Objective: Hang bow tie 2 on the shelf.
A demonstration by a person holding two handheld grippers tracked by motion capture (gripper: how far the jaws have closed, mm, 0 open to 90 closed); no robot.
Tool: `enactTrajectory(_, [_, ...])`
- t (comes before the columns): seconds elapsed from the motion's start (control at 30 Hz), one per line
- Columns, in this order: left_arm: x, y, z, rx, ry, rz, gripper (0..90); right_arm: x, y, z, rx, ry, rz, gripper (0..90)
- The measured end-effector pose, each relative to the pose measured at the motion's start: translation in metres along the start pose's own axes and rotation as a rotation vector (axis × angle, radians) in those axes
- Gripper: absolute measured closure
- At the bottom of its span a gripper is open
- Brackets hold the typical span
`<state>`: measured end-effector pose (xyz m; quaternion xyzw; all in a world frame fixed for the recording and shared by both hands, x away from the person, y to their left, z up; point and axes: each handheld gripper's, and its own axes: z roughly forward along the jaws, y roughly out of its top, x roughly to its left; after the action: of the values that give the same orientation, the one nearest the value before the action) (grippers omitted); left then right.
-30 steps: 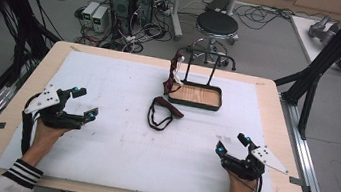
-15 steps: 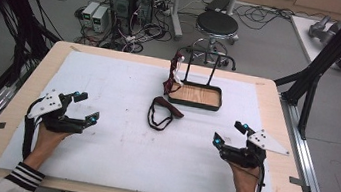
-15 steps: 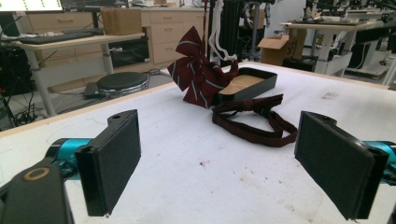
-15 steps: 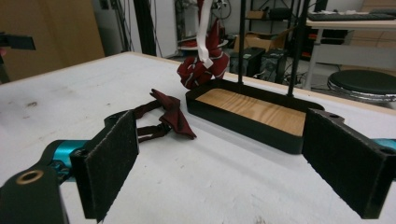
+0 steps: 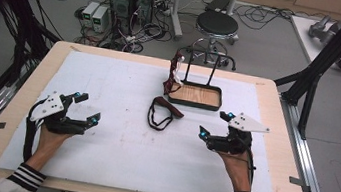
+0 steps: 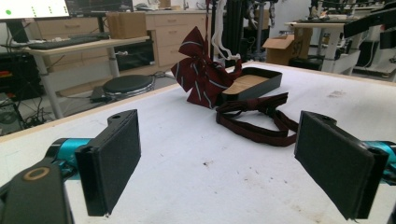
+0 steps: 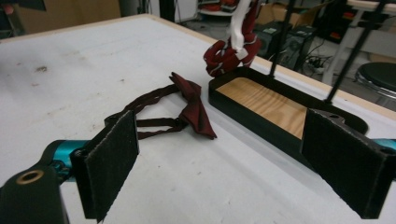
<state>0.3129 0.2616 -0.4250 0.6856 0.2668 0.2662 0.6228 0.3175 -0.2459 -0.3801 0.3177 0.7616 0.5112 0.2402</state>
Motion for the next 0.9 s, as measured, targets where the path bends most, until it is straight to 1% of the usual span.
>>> enactTrajectory(0.07, [-0.001,-0.001,0.0,0.0,0.007,0.001,15.0,0.0,0.006,0.006,0.017,0.013,-0.02,10.8])
enactTrajectory(0.17, [-0.001,-0.003,0.0,0.001,0.007,0.0,15.0,0.0,0.016,0.015,0.037,0.033,-0.024,10.7])
enactTrajectory(0.23, [-0.002,-0.005,0.0,0.004,0.015,0.003,15.0,-0.001,0.023,0.022,0.052,0.041,-0.043,10.8])
enactTrajectory(0.37, [-0.002,-0.008,0.001,0.007,0.021,0.003,15.0,-0.003,0.032,0.037,0.106,0.063,-0.042,10.8])
enactTrajectory(0.43, [-0.002,-0.009,0.001,0.005,0.027,0.005,15.0,-0.003,0.036,0.044,0.121,0.07,-0.057,10.8])
enactTrajectory(0.57, [-0.001,-0.011,0.001,0.019,0.027,0.001,15.2,-0.003,0.042,0.056,0.16,0.096,-0.054,10.7])
enactTrajectory(0.6, [-0.001,-0.012,0.002,0.02,0.028,0.003,15.2,-0.004,0.043,0.059,0.158,0.099,-0.061,10.8])
enactTrajectory(0.8, [-0.002,-0.013,0.003,0.028,0.029,0.013,15.2,-0.006,0.046,0.07,0.204,0.11,-0.048,10.8])
enactTrajectory(0.9, [-0.003,-0.014,0.003,0.029,0.03,0.013,15.2,-0.008,0.052,0.074,0.213,0.113,-0.051,10.8])
